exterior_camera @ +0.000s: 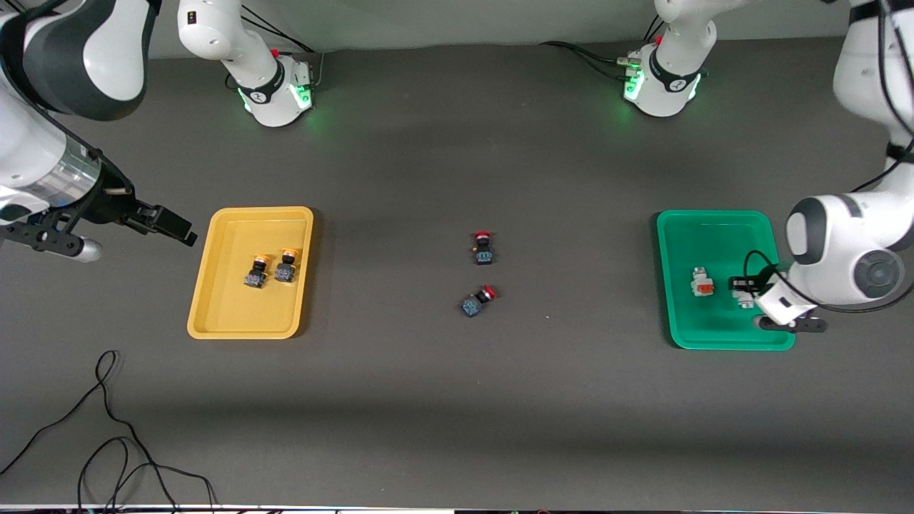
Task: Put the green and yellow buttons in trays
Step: 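Place the white button in the green tray while the right gripper withdraws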
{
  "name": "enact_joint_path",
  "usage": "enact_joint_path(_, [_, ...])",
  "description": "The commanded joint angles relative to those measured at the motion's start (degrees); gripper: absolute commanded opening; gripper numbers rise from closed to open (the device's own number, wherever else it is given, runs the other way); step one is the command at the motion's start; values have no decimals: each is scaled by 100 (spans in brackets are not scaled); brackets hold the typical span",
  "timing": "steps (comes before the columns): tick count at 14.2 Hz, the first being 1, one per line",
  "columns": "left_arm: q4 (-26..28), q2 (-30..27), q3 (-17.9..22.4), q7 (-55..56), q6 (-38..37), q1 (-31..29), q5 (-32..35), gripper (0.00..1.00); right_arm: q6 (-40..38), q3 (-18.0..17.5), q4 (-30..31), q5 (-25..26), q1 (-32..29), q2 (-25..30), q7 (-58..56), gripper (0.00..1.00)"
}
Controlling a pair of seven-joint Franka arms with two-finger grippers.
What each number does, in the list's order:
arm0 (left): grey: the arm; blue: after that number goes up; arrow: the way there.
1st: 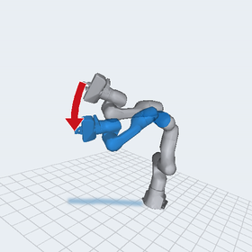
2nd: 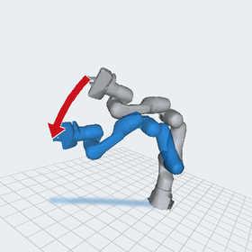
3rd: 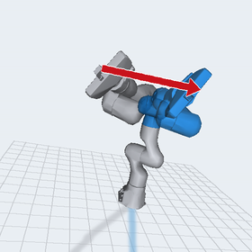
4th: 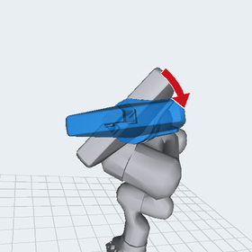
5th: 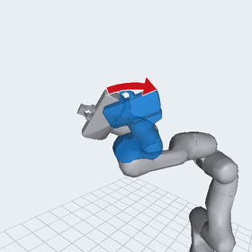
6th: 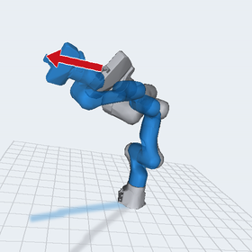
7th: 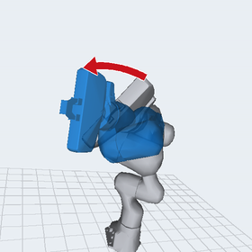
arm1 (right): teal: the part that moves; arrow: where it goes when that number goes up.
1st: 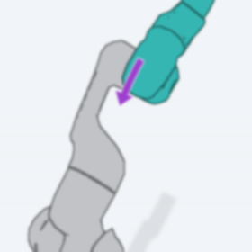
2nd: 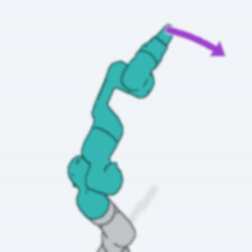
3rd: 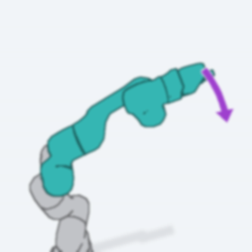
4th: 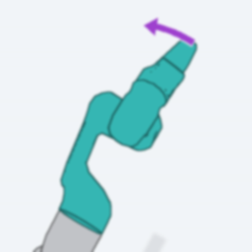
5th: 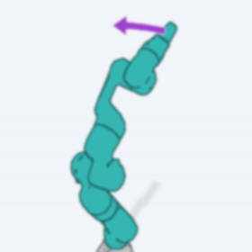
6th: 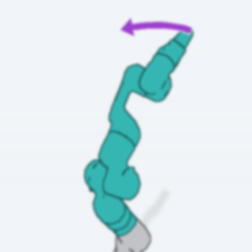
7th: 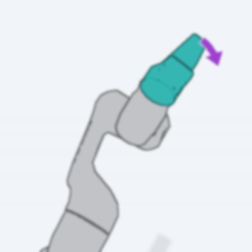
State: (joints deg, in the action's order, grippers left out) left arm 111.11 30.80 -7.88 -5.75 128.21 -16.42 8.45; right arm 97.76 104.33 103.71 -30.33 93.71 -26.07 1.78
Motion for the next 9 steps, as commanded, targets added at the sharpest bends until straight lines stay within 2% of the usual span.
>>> enact_joint_path(1, [-10, -127, 76, 39, -76, 51, 148, 75, -64, 79, -97, 54, -89, -30, -178, 100])
enact_joint_path(2, [-54, -162, 76, 56, -112, 42, 148, 100, -64, -17, -236, 45, -316, -21, -170, 100])
enact_joint_path(3, [-81, -249, 76, 48, -208, 42, 148, 100, -143, -166, -429, -7, -614, -21, -161, 100])
enact_joint_path(4, [-255, -389, 67, 22, -557, 42, 148, 100, -413, -480, -648, -8, -1026, -21, -187, 100])
enact_joint_path(8, [-1283, -1153, 6, -31, -2701, 86, 60, 100, -1144, -1772, -1650, 10, -2704, -12, -363, 100])
enact_joint_path(9, [-1355, -1442, -3, -40, -2966, 69, -71, 100, -1363, -2280, -1948, 27, -3326, -12, -363, 100])
